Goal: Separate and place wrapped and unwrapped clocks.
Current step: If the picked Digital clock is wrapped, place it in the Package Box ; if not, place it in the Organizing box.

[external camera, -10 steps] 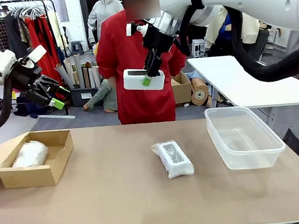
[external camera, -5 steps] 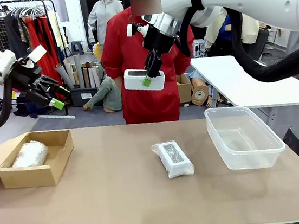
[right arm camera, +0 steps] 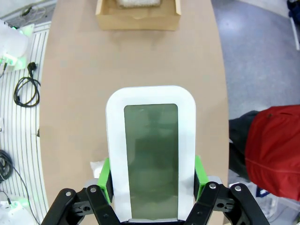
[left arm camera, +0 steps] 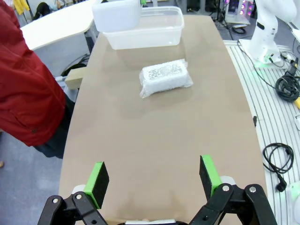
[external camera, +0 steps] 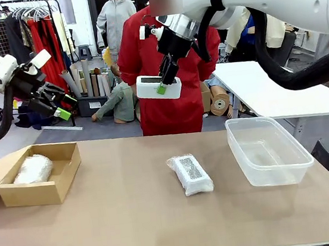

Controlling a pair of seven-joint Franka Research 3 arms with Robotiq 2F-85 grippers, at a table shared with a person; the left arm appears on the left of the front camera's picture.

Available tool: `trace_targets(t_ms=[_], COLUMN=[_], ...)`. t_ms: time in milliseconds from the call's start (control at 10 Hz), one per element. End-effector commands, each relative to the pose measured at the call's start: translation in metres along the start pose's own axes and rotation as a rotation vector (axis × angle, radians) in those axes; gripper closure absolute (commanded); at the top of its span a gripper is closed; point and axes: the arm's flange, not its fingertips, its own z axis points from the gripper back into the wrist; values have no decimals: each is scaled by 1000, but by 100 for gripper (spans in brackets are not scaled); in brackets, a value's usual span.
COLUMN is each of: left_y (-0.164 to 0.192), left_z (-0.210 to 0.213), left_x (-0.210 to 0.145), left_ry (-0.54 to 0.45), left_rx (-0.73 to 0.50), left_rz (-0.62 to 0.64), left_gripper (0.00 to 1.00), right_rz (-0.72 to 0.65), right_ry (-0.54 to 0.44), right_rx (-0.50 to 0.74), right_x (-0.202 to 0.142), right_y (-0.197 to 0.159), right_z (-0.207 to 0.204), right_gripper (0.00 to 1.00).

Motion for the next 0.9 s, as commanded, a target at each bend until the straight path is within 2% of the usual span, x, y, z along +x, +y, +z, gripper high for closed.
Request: trace_targets(t_ms=[0, 200, 400, 700, 800], left_y=[-1, -1, -1, -1, -1], left_z=[2, 2, 2, 2, 2], left_x=[1, 1, 1, 1, 1], left_ry=[-1, -1, -1, -1, -1], left_rx=[7, 7, 7, 7, 7], left_rz=[0, 0, 0, 0, 0], left_gripper=[0, 0, 0, 0, 0], right_rz=[2, 0, -68, -189, -204], right_ry=[-1, 0, -36, 24, 24], right_rx=[-2, 0, -11, -230, -269], right_x=[2, 0, 0, -4, -6], right_y=[1, 0, -1, -5, -7], right_z=[6, 0, 38, 89, 104], right_gripper=[100, 100, 100, 100, 100])
